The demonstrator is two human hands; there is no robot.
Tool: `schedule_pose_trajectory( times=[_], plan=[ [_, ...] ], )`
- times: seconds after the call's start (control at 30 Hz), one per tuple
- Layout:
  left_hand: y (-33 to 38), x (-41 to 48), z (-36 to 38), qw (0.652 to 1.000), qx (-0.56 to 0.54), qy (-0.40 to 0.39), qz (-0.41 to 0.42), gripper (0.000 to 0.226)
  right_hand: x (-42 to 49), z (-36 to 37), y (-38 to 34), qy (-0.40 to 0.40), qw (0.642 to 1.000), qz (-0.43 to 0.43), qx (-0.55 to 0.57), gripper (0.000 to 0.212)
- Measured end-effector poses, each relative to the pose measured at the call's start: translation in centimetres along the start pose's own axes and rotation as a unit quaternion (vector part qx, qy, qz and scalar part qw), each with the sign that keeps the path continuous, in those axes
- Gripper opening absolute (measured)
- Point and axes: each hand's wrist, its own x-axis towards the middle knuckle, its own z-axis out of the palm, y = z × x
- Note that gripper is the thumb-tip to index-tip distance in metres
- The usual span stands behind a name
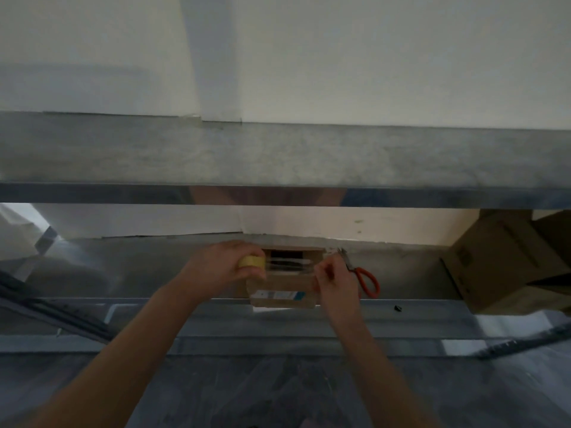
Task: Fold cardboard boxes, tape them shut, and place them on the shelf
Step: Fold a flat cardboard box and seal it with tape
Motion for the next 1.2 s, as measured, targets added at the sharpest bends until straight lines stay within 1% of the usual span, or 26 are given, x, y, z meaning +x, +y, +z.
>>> schedule_pose_trajectory(
  times=[0.03,0.1,0.27,0.33,0.43,0.53,0.63,0.67,0.73,0.8,0.83,0.93,1.0,1.07,1.1,1.2],
  plan=[
    [0.5,0.1,0.2,1.000,-0.020,-0.007,-0.011,0.069,0.4,-0.3,0.7,-0.005,1.000,0.019,0.009,0.026],
    [0.9,0.3,0.8,0.998,-0.052,-0.008,-0.027,0.061,1.0,-0.7,1.8,-0.020,0.999,0.043,0.013,0.024],
    [1.2,1.2,2.4,0.997,-0.051,0.011,-0.054,0.040,3.0,-0.6,3.6,-0.026,0.998,0.049,0.000,0.023],
    [0.9,1.6,3.1,0.996,-0.048,0.016,-0.069,0.035,3.8,-0.4,4.0,-0.037,0.997,0.064,0.003,0.023],
    [0.3,2.4,3.4,0.994,-0.080,-0.010,-0.075,0.043,4.4,-0.7,3.8,-0.042,0.996,0.072,0.033,0.023],
    [0.2,3.5,3.0,0.989,-0.099,-0.082,-0.074,0.052,4.9,-0.8,3.9,-0.039,0.996,0.073,0.034,0.021],
    [-0.2,4.3,2.3,0.976,-0.146,-0.135,-0.094,0.063,5.3,-0.5,4.3,-0.049,0.994,0.088,0.044,0.015],
    [-0.5,4.5,2.2,0.973,-0.152,-0.142,-0.096,0.060,5.3,-0.5,4.2,-0.049,0.994,0.092,0.042,0.013],
    [-1.0,5.0,2.0,0.972,-0.152,-0.149,-0.100,0.044,5.6,-0.3,4.2,-0.049,0.993,0.094,0.046,0.015],
    [-1.2,5.8,1.6,0.973,-0.138,-0.156,-0.100,0.026,5.9,-0.2,4.0,-0.047,0.990,0.110,0.074,0.019],
    [-1.4,6.2,1.5,0.975,-0.121,-0.159,-0.099,0.021,6.1,-0.2,3.9,-0.046,0.987,0.126,0.092,0.019],
    [-2.4,7.3,1.6,0.980,-0.076,-0.159,-0.094,0.018,6.5,-0.5,4.5,-0.040,0.974,0.178,0.138,0.016],
    [-3.0,7.7,2.0,0.981,-0.052,-0.161,-0.091,0.022,6.7,-0.8,5.1,-0.060,0.976,0.182,0.102,0.014],
    [-3.3,7.9,2.6,0.987,-0.031,-0.138,-0.081,0.030,7.0,-1.1,5.6,-0.088,0.975,0.184,0.084,0.013],
    [-3.3,8.0,2.7,0.989,-0.028,-0.123,-0.076,0.031,7.3,-1.1,5.8,-0.095,0.972,0.192,0.092,0.013],
    [-3.2,8.1,3.5,0.994,-0.024,-0.083,-0.060,0.026,7.5,-1.1,6.4,-0.094,0.966,0.212,0.114,0.012]
  ],
)
